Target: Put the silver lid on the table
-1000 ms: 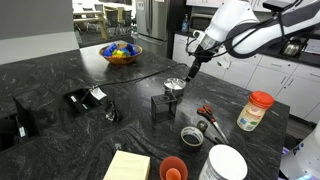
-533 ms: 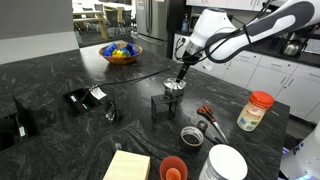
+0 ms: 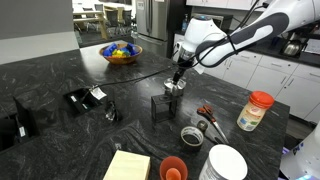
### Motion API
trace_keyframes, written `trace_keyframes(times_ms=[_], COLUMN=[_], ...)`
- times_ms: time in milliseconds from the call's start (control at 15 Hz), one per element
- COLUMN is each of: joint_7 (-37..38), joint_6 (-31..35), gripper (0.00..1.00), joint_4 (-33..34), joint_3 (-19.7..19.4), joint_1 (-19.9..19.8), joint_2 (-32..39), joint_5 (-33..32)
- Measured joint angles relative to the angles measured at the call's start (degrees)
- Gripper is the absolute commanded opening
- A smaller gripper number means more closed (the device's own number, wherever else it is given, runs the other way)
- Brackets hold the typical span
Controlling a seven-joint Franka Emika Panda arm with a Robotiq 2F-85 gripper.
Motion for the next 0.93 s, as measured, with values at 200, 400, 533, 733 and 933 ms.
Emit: trace_keyframes(times_ms=[200,400,533,733,933], joint_7=[1.3,2.1,2.5,2.9,2.9], joint_6=[-0.4,-0.4,-0.4,-0.4,-0.4], gripper=[0.74,0.54,0.4,0.18,0.01], joint_4=[0.3,0.5,0.8,1.1,1.2], joint_3=[0.0,0.1,0.1,0.4,0.9], joint_1=[0.0,0.0,0.1,0.1,0.2], joint_2=[0.8,1.0,1.0,1.0,1.0], joint_5=[0.0,0.0,0.0,0.0,0.1])
